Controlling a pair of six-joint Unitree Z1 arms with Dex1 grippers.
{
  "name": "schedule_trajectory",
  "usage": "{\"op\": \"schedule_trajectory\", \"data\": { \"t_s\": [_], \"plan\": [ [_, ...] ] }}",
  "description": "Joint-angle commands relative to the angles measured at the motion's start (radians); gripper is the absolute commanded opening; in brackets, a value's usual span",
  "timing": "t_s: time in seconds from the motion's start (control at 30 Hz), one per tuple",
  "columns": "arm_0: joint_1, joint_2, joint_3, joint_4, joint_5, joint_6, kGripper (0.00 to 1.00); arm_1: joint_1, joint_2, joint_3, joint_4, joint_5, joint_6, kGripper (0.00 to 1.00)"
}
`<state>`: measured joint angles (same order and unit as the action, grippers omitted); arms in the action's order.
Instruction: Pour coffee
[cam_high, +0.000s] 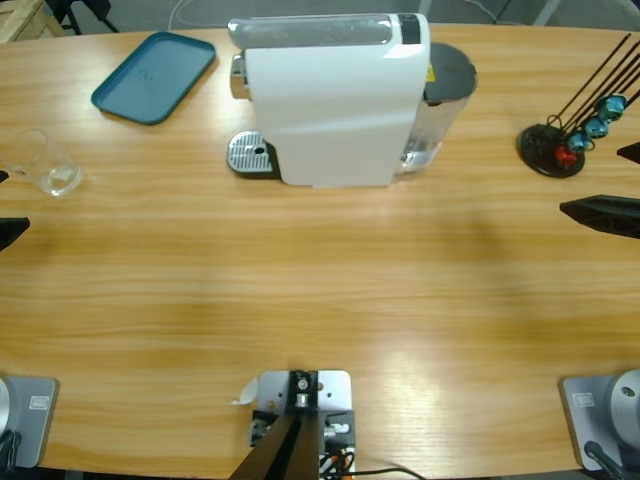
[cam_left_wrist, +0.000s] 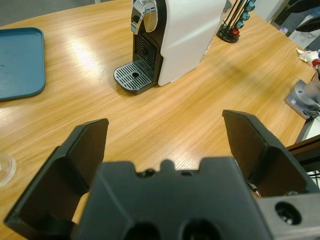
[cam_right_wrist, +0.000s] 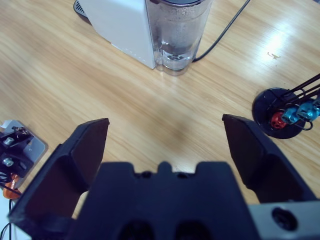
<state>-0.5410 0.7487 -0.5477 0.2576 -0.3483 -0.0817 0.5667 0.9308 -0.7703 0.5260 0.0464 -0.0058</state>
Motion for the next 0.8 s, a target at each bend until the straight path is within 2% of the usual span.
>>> {"op": "schedule_trajectory", "data": {
  "t_s": [0.03, 0.23, 0.3, 0.4, 0.57, 0.73, 0.8],
  "plan": [
    [-0.008, 0.021, 0.024, -0.011, -0.018, -0.013, 1.0, 0.007, 0.002, 0.026, 0.002, 0.009, 0.01, 1.0],
    [-0.008, 0.027, 0.02, -0.011, -0.013, -0.018, 1.0, 0.007, 0.003, 0.026, 0.002, 0.008, 0.01, 1.0],
    [-0.008, 0.084, -0.005, -0.008, -0.008, -0.052, 1.0, 0.007, 0.002, 0.026, 0.002, 0.008, 0.01, 1.0],
    [-0.008, 0.219, -0.114, 0.028, -0.012, -0.058, 1.0, 0.007, 0.012, 0.024, 0.003, 0.008, 0.01, 1.0],
    [-0.008, 0.406, -0.377, 0.031, -0.009, -0.105, 1.0, 0.007, 0.022, 0.02, 0.005, 0.009, 0.01, 1.0],
    [-0.008, 0.641, -0.626, 0.067, -0.062, -0.292, 1.0, 0.007, 0.047, 0.013, 0.009, 0.008, 0.01, 1.0],
    [-0.008, 0.709, -0.675, 0.066, -0.08, -0.39, 1.0, 0.007, 0.052, 0.012, 0.009, 0.007, 0.01, 1.0]
  ]
}}
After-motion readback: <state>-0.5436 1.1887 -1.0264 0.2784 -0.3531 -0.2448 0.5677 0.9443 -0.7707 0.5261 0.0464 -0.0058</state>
